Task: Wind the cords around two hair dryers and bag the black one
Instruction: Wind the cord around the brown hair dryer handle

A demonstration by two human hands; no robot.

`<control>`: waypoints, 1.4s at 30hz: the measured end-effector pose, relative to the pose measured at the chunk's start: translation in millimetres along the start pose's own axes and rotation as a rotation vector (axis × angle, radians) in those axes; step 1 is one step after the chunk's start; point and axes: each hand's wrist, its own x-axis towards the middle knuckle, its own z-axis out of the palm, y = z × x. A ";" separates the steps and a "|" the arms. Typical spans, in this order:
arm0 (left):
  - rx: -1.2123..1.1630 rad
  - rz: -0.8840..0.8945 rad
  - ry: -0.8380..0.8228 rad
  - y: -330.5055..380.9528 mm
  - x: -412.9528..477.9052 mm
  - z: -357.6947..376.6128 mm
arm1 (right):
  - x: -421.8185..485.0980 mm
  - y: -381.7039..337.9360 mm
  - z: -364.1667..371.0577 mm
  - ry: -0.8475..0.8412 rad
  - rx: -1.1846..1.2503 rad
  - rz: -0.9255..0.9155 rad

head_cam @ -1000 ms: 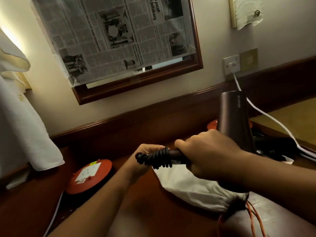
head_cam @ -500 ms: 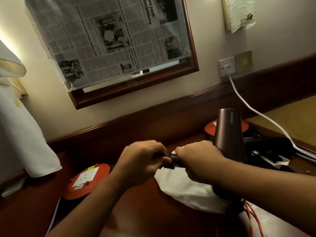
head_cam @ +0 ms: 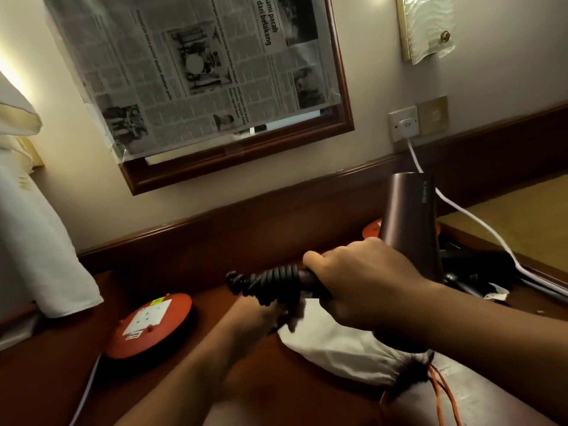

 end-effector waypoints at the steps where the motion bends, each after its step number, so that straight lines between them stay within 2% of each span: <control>1: 0.030 -0.009 -0.018 -1.1 -4.4 10.0 | 1.8 2.0 2.1 0.005 0.013 0.038; 2: 0.099 0.002 -0.030 -0.3 -9.3 18.6 | 3.8 4.1 5.1 0.000 0.024 0.079; 5: 0.512 0.102 0.046 3.3 -16.9 23.6 | 10.9 9.9 15.0 -0.042 0.044 0.189; 8: 0.880 0.326 0.142 13.8 -23.7 16.5 | 16.7 9.9 26.1 -0.106 -0.008 0.230; 10: 1.031 0.441 0.165 22.1 -25.4 10.6 | 17.1 3.1 33.7 -0.177 -0.001 0.212; 13: 1.059 0.680 0.155 31.5 -23.1 -2.6 | 12.6 -10.1 44.8 -0.216 0.014 0.107; 15: 1.041 0.738 0.139 33.7 -21.5 -11.6 | 11.6 -13.1 43.7 -0.222 0.022 0.071; 22: 1.012 0.664 -0.044 31.3 -15.3 -18.6 | 8.0 -7.6 38.0 -0.207 -0.112 -0.022; 32: 1.037 0.675 -0.099 35.5 -22.8 -25.4 | -9.2 -4.8 43.3 -0.161 -0.283 -0.068; 35: 0.913 0.619 -0.178 43.5 -22.9 -22.7 | -15.0 -5.2 43.6 -0.133 -0.260 -0.141; 39: 0.355 0.310 -0.323 47.9 -25.3 -31.9 | -21.1 -3.9 23.9 -0.024 -0.219 -0.269; 42: -0.027 0.243 -0.303 33.6 -27.3 -35.2 | -26.8 -1.8 5.3 0.017 -0.154 -0.259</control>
